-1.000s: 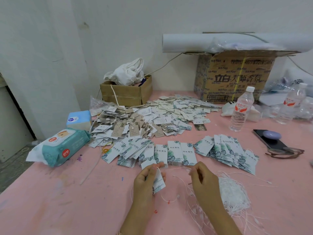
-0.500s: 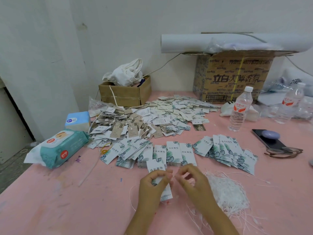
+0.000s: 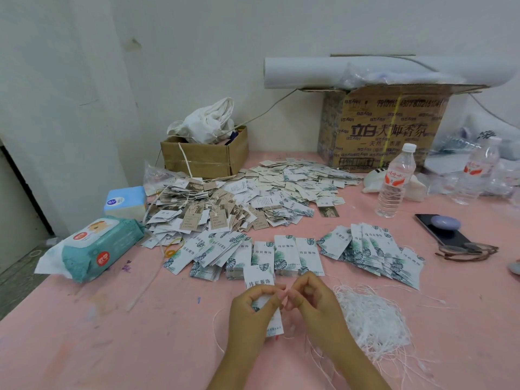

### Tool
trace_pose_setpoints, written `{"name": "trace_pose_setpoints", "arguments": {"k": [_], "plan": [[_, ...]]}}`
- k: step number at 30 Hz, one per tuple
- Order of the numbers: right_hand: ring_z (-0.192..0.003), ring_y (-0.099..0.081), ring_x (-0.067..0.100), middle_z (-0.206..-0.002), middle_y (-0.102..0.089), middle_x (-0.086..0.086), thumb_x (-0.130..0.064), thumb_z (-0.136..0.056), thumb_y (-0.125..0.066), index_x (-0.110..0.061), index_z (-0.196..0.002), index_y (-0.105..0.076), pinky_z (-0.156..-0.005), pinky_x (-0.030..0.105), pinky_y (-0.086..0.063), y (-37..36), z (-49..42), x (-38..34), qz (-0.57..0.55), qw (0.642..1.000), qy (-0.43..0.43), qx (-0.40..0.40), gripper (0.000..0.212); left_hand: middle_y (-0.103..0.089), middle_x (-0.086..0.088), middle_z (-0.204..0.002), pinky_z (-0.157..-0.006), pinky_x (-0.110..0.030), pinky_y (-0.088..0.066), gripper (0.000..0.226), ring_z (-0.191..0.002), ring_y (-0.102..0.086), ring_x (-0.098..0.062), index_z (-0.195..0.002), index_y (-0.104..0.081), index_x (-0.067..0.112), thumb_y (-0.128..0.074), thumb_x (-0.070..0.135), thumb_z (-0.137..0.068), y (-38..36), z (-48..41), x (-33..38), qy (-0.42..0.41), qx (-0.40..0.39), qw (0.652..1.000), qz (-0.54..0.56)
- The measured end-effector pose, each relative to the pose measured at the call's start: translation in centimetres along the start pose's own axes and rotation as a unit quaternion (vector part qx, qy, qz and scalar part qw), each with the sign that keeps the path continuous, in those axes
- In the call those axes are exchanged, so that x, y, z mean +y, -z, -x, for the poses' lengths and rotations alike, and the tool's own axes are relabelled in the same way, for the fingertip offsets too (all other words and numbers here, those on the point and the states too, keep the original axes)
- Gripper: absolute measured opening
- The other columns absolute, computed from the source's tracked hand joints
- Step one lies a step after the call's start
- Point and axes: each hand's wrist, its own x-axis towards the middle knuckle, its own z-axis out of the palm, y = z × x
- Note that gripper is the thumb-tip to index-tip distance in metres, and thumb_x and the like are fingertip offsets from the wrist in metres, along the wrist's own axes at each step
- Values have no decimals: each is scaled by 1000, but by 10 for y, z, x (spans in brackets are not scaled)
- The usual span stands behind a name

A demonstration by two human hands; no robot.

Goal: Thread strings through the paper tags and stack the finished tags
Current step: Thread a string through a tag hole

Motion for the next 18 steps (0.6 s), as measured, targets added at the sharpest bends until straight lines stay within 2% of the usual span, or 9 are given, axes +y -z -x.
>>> {"name": "trace_pose_setpoints", "arguments": {"k": [3, 6, 7, 9, 11, 13, 14, 16, 18], "plan": [[-59, -56, 14, -60, -59, 2, -23, -86, -63, -7, -82, -56, -60, 24, -48, 2, 0, -2, -36, 999, 9, 15, 18, -76, 4, -84, -55, -13, -48, 16, -66, -68, -5, -75, -77, 20, -72, 7, -84, -3, 3, -1, -23, -25, 999, -28], [-57, -52, 10, -61, -56, -2, -23, -87, -64, -14, -82, -59, -57, 20, -45, 4, -2, -4, -35, 998, 21, 46, 11, -75, 3, -93, -58, -18, -53, 24, -72, -71, -12, -100, -74, 36, -61, 16, -95, -3, 5, -4, -47, -51, 997, -38], [-58, -52, 8, -62, -57, -4, -19, -88, -65, -18, -80, -61, -57, 19, -44, 4, -2, -4, -23, 998, 27, 59, 9, -74, 7, -101, -59, -22, -55, 33, -74, -71, -14, -113, -66, 45, -57, 16, -98, -2, 6, -5, -52, -65, 996, -30], [-61, -53, 7, -66, -61, -5, -11, -88, -66, -23, -78, -62, -57, 17, -44, 5, -2, -3, 2, 995, 41, 86, 16, -70, 16, -111, -62, -34, -60, 59, -77, -72, -19, -138, -36, 56, -53, 14, -100, -2, 7, -5, -56, -87, 995, -11], [-60, -54, 8, -65, -62, -3, -9, -88, -66, -26, -77, -62, -55, 19, -42, 5, -2, -2, 27, 993, 51, 102, 20, -69, 19, -114, -63, -42, -61, 76, -74, -72, -26, -144, -14, 61, -54, 14, -99, -2, 7, -7, -56, -94, 994, -10], [-60, -59, 16, -60, -54, 1, -8, -87, -67, -27, -77, -64, -55, 22, -45, 4, -2, -1, 40, 992, 51, 109, 21, -70, 14, -113, -70, -47, -60, 67, -77, -72, -27, -143, -24, 56, -55, 17, -98, -2, 6, -7, -57, -100, 993, -21], [-58, -57, 19, -59, -48, -2, -8, -86, -68, -27, -78, -65, -56, 29, -50, 4, -2, 0, 47, 991, 50, 114, 20, -72, 10, -111, -74, -49, -59, 55, -81, -72, -26, -138, -37, 52, -56, 20, -98, -3, 6, -8, -63, -107, 992, -32], [-53, -42, 12, -60, -43, -9, -8, -83, -70, -26, -79, -66, -58, 41, -52, 3, -2, 1, 79, 987, 57, 130, 19, -73, 6, -106, -77, -47, -59, 34, -85, -72, -22, -124, -56, 47, -59, 28, -95, -5, 6, -7, -78, -121, 988, -47], [-52, -37, 6, -64, -46, -10, -7, -81, -72, -30, -79, -64, -52, 25, -42, 2, -2, 0, 119, 979, 85, 139, 24, -73, 4, -102, -67, -37, -59, 28, -82, -72, -20, -120, -60, 45, -60, 32, -95, -6, 7, -6, -75, -128, 988, -43]]}}
